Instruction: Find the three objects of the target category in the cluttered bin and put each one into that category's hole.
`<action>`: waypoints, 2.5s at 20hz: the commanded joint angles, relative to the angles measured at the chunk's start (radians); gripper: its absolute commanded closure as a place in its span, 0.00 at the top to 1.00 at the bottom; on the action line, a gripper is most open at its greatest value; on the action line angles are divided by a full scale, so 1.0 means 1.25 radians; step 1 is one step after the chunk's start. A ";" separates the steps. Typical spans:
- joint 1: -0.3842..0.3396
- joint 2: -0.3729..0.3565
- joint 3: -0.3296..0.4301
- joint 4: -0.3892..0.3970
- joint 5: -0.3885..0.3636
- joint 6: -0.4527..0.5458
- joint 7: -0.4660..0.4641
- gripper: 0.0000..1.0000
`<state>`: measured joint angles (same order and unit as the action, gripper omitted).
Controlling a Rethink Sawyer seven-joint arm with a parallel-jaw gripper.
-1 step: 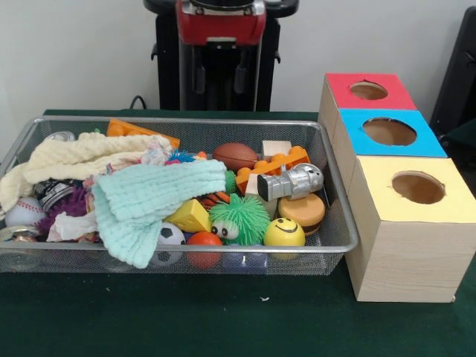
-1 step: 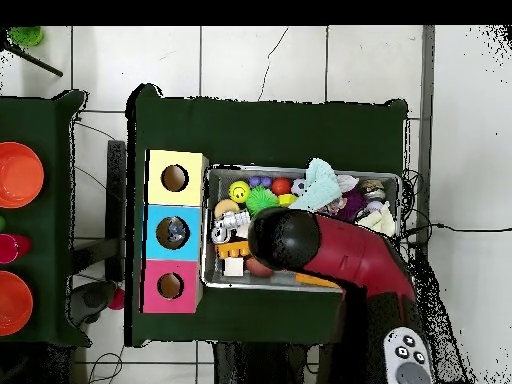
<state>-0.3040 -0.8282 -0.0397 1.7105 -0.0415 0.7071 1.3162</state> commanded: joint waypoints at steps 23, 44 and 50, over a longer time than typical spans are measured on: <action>-0.146 0.057 0.098 -0.084 -0.281 0.019 -0.111 1.00; -0.203 0.138 0.135 0.010 -0.387 -0.114 -0.048 1.00; -0.224 0.164 0.139 0.024 -0.402 -0.162 -0.027 1.00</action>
<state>-0.5630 -0.6800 0.0400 1.6640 -0.4824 0.5660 1.3162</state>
